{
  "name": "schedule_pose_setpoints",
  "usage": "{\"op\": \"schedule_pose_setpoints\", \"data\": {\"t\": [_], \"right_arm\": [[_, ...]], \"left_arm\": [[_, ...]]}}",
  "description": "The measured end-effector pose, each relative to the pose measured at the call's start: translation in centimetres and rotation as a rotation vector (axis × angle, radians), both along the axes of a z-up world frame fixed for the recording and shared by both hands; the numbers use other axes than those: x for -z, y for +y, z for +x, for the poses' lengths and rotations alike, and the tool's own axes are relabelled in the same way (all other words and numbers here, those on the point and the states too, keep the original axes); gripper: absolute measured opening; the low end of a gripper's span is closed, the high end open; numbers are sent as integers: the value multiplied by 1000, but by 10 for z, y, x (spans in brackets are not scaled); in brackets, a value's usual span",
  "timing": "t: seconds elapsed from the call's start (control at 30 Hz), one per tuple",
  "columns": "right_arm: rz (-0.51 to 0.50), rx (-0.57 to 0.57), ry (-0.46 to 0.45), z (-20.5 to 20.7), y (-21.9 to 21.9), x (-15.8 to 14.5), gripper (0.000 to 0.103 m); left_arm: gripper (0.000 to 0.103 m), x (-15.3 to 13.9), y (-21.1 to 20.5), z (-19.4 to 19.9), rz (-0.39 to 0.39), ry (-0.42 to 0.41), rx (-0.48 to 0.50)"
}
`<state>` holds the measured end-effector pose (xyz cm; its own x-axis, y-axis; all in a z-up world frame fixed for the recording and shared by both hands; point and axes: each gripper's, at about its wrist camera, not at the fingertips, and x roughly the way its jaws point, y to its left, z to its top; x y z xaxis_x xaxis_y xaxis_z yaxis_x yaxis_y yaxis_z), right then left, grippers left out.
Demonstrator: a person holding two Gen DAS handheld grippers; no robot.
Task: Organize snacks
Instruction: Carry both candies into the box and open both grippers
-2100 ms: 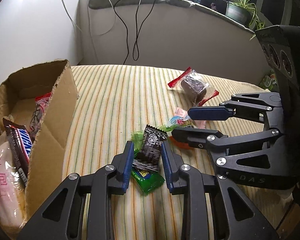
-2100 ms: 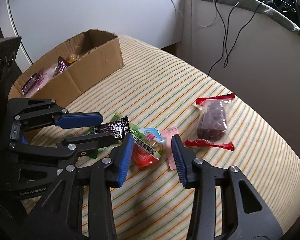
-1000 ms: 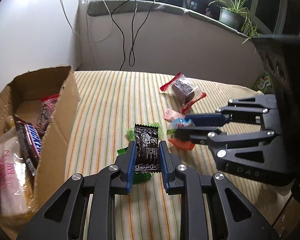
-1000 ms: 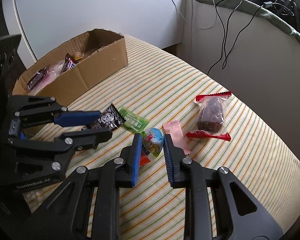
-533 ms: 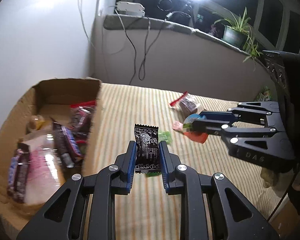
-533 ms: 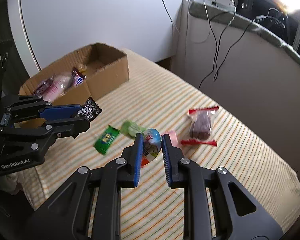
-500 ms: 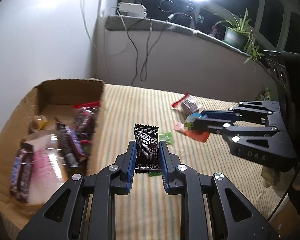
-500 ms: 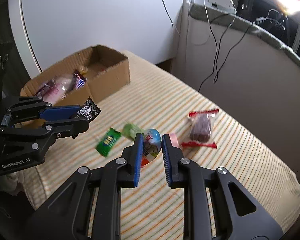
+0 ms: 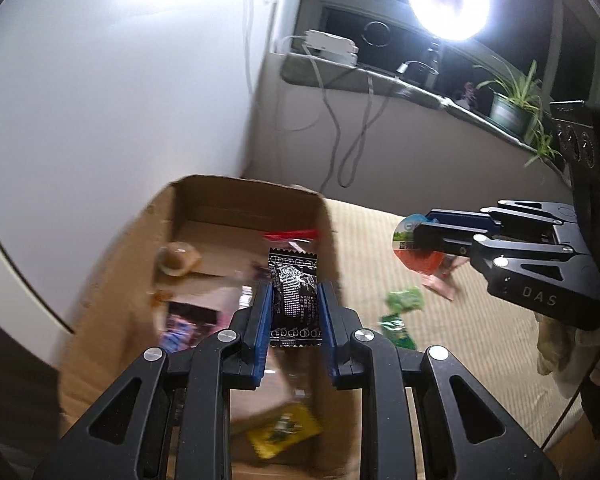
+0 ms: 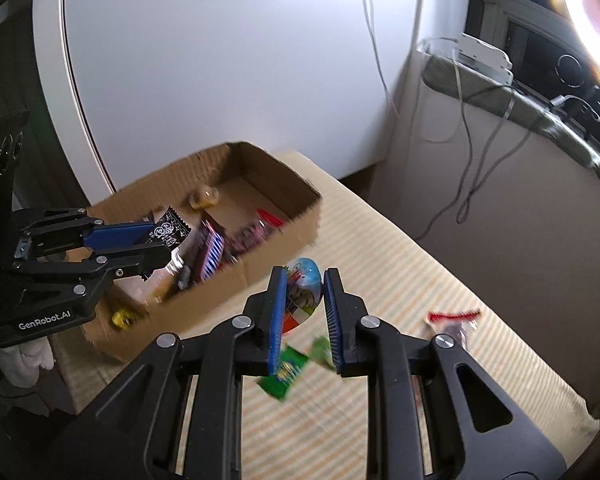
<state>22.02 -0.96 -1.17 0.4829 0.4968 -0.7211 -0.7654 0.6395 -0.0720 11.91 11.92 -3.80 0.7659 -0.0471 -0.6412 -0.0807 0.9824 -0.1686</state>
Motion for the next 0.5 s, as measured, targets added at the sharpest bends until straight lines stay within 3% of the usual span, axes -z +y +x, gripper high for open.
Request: {"op": "schedule_pose_setpoints", "data": {"t": [0.5], "right_arm": [[16,-57,38,20,80,8,20]], "left_arm": [[21,1,50,11,7,8,-54]]}}
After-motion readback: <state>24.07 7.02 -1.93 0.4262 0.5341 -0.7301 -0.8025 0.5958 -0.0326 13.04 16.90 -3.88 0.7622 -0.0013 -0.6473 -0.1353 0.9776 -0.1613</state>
